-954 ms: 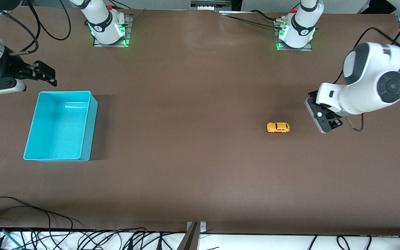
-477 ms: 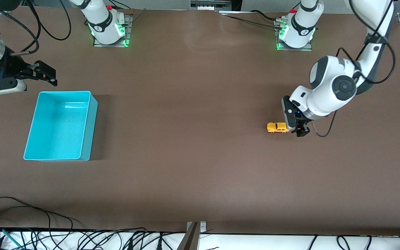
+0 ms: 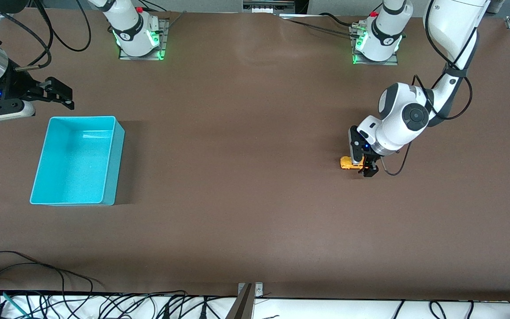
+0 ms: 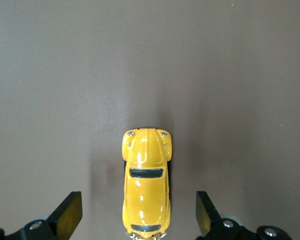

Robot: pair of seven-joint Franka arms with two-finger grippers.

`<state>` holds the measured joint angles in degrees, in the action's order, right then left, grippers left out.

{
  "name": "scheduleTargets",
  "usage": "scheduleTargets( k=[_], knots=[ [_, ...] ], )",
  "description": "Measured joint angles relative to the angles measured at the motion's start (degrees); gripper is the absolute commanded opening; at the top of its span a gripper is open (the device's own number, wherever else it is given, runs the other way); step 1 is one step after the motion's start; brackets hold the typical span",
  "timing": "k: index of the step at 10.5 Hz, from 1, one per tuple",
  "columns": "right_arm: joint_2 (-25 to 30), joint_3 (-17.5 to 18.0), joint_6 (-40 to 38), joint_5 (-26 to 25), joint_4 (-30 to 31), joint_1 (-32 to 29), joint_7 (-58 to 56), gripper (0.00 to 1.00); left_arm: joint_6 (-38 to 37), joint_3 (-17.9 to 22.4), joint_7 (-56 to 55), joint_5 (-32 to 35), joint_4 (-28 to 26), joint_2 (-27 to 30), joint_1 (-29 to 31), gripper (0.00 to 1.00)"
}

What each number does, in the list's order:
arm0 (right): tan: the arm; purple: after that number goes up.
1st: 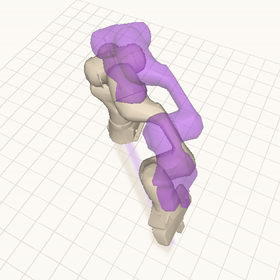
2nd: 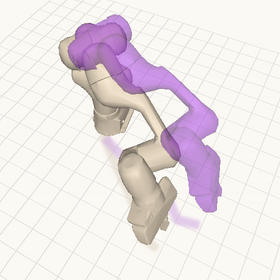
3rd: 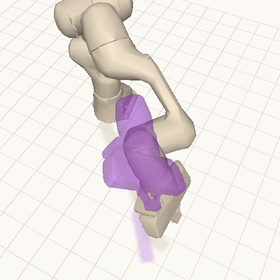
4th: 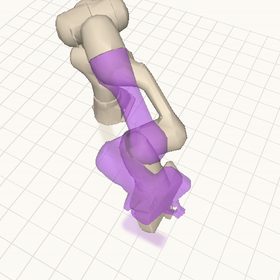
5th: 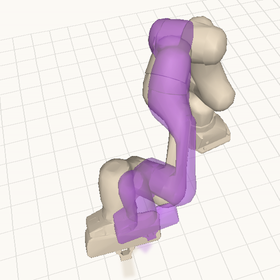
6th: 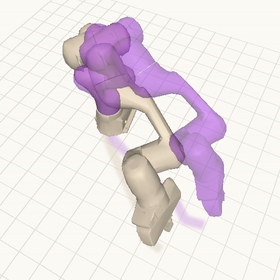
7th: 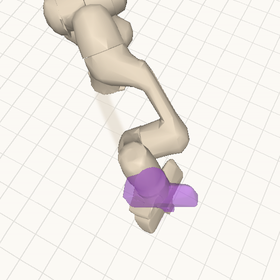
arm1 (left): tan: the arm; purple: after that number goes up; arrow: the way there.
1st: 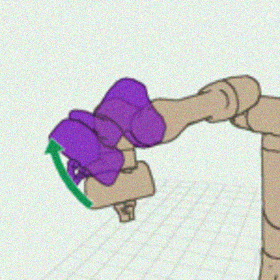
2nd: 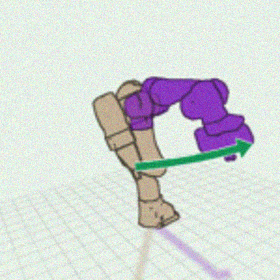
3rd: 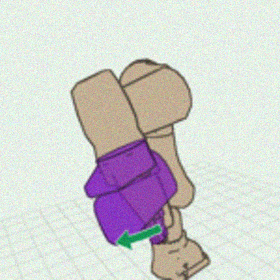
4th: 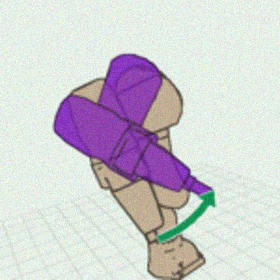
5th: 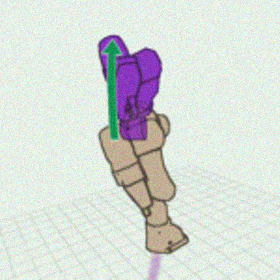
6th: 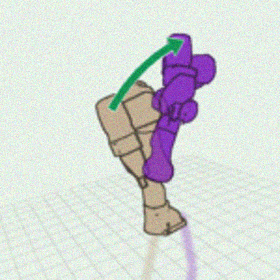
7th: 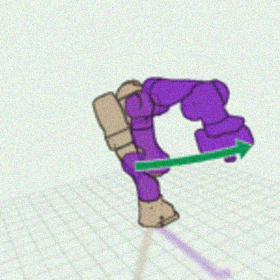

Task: Wind up and store yellow beetle car
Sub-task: 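Close the left gripper on the yellow car's body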

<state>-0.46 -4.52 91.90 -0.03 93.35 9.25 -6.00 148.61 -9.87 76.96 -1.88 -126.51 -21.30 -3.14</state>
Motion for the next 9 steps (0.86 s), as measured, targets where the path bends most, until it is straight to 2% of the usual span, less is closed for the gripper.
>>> scheduleTargets(
  k=[3, 4, 5, 6, 7, 9],
  knots=[
    [0.0, 0.0, 0.0, 0.0, 0.0, 0.0, 0.0, 1.00, 1.1, 0.0, 0.0, 0.0, -0.1, -1.3, 0.0, 1.00],
    [0.0, 0.0, 0.0, 0.0, 0.0, 0.0, 0.0, 1.00, 2.3, 0.0, 0.1, 0.0, -0.4, -1.9, 0.0, 0.91],
    [0.0, 0.0, 0.0, 0.0, 0.0, 0.0, 0.0, 1.00, 3.2, 0.0, 0.1, 0.0, -0.6, -2.4, 0.0, 0.88],
    [0.0, 0.0, 0.0, 0.0, 0.0, 0.0, 0.0, 1.00, 3.5, 0.0, 0.1, 0.0, -0.7, -2.8, 0.0, 0.79],
    [0.0, 0.0, 0.0, 0.0, 0.0, 0.0, 0.0, 1.00, 3.6, 0.0, 0.2, 0.0, -0.7, -3.0, 0.0, 0.62],
    [0.0, 0.0, 0.0, 0.0, 0.0, 0.0, 0.0, 1.00, 3.8, 0.0, 1.2, 0.0, -0.7, -3.3, 0.0, 0.34]
  ],
)
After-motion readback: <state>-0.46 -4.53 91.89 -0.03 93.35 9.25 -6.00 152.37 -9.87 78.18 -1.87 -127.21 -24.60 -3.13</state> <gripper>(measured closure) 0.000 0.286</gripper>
